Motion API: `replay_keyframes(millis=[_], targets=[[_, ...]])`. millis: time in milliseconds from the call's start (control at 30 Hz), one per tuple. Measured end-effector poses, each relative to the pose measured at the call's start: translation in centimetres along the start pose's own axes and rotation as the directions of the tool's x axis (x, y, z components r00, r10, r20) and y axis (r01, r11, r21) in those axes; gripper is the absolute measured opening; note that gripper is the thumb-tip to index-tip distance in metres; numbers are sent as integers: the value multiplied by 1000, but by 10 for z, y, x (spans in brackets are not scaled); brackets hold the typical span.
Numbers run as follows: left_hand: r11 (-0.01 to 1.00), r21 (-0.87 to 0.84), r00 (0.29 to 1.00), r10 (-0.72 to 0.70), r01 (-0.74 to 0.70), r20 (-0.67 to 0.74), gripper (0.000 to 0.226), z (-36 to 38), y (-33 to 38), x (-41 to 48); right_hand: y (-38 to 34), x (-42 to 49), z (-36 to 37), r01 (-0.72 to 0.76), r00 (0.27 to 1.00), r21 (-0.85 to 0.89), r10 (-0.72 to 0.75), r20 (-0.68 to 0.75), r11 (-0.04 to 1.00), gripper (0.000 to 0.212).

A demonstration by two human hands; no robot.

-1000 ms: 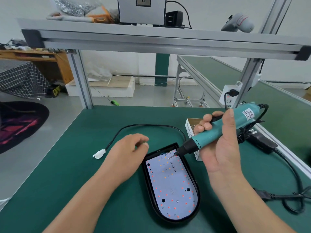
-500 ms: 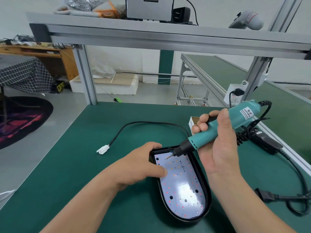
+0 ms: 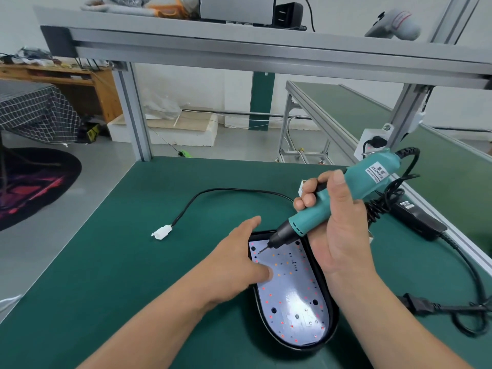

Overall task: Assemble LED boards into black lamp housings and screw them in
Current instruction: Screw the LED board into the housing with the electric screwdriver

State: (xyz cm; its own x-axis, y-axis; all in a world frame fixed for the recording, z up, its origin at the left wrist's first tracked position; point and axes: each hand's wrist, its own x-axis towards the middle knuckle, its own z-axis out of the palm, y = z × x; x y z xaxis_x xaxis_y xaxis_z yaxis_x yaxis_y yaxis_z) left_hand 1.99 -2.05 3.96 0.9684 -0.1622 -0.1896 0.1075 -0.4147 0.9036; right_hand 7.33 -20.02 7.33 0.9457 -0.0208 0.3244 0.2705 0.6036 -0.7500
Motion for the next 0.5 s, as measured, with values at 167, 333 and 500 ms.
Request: replay_keyframes(millis=[167, 333, 500], targets=[[1000, 10, 1000, 5, -5, -10, 106, 1, -1, 2, 1, -1, 1, 8, 1000, -17, -8, 12, 1000, 35], [1000, -1, 1000, 12, -12, -7, 106, 2, -4, 4, 2, -2, 1, 3, 998, -55, 0, 55, 999, 46], [999, -26, 1000, 24, -24, 8, 104, 4, -4, 6, 2, -3, 1, 19, 984, -62, -8, 178, 998, 43]])
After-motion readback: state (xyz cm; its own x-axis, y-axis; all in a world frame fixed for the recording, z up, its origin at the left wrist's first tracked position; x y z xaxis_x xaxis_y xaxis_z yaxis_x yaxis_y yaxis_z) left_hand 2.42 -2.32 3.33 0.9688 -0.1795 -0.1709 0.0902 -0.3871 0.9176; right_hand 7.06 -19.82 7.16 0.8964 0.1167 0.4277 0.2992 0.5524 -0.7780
